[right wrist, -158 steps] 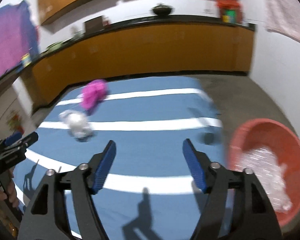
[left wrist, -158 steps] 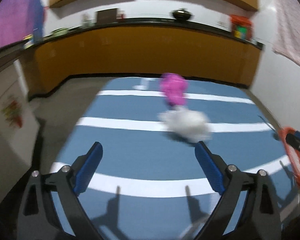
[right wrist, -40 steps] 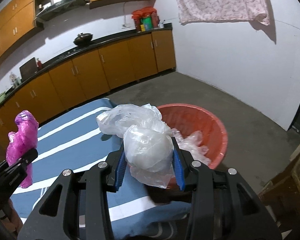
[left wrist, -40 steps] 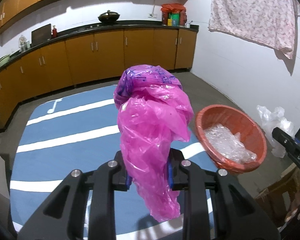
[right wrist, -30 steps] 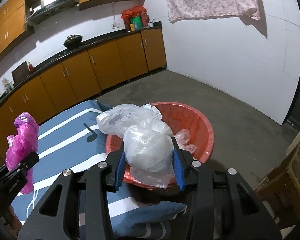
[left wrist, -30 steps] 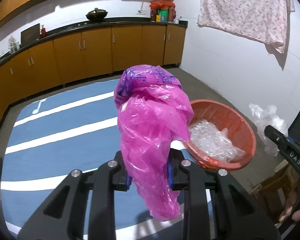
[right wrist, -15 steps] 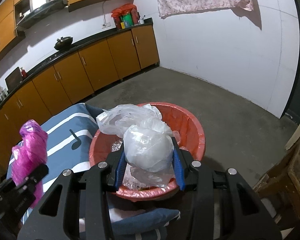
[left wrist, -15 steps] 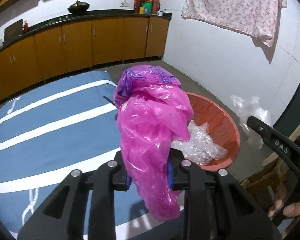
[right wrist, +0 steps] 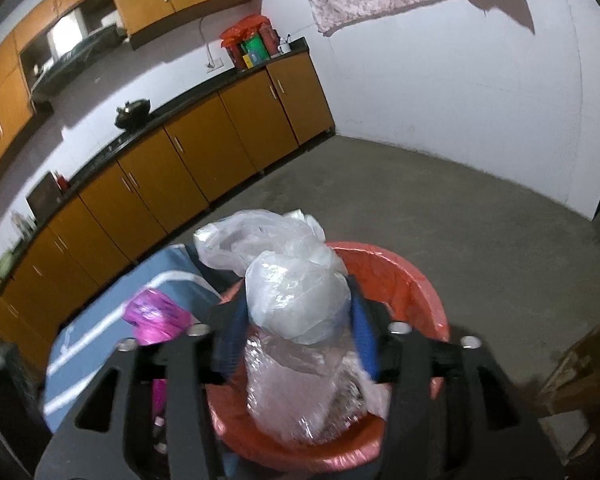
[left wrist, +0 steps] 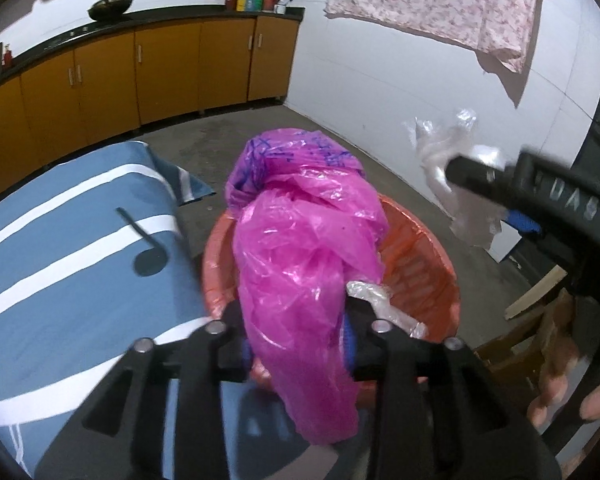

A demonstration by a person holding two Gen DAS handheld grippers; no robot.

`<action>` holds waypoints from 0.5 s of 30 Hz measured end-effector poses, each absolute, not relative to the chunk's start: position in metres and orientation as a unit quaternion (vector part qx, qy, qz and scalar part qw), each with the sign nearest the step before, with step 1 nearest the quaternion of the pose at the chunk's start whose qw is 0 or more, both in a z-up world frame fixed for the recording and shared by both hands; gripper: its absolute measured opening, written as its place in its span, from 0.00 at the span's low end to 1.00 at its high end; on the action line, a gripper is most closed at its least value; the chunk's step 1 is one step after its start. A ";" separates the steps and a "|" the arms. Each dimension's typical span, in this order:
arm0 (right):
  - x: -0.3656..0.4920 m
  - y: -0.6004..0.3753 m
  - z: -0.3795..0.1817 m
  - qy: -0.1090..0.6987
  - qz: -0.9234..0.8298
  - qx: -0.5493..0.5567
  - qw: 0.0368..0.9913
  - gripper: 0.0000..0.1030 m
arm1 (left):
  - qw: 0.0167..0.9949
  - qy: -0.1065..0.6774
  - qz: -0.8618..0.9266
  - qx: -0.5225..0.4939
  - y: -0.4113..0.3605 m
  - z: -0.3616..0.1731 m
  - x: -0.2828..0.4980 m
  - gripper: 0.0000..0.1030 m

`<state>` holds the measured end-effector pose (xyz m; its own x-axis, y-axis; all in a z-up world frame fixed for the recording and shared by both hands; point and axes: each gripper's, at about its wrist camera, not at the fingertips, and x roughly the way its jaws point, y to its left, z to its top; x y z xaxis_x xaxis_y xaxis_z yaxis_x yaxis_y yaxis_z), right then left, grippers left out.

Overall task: Collect trash
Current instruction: 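Open both tools to drop the pink and white bags into the basket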

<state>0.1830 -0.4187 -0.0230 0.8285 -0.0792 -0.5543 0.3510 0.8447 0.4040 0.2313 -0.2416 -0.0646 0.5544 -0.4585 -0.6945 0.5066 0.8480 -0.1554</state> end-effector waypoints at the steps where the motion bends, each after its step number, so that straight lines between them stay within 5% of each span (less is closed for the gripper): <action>1: 0.183 -0.421 -0.024 0.268 -0.116 0.258 0.921 0.59 | 0.880 0.386 -0.274 0.032 -0.244 -0.067 0.234 0.47; 9: 0.158 -0.425 -0.038 0.276 -0.131 0.250 0.919 0.71 | 0.876 0.397 -0.271 0.026 -0.242 -0.077 0.238 0.64; 15: 0.119 -0.394 -0.020 0.233 -0.198 0.145 0.941 0.95 | 0.894 0.368 -0.253 0.021 -0.204 -0.063 0.210 0.86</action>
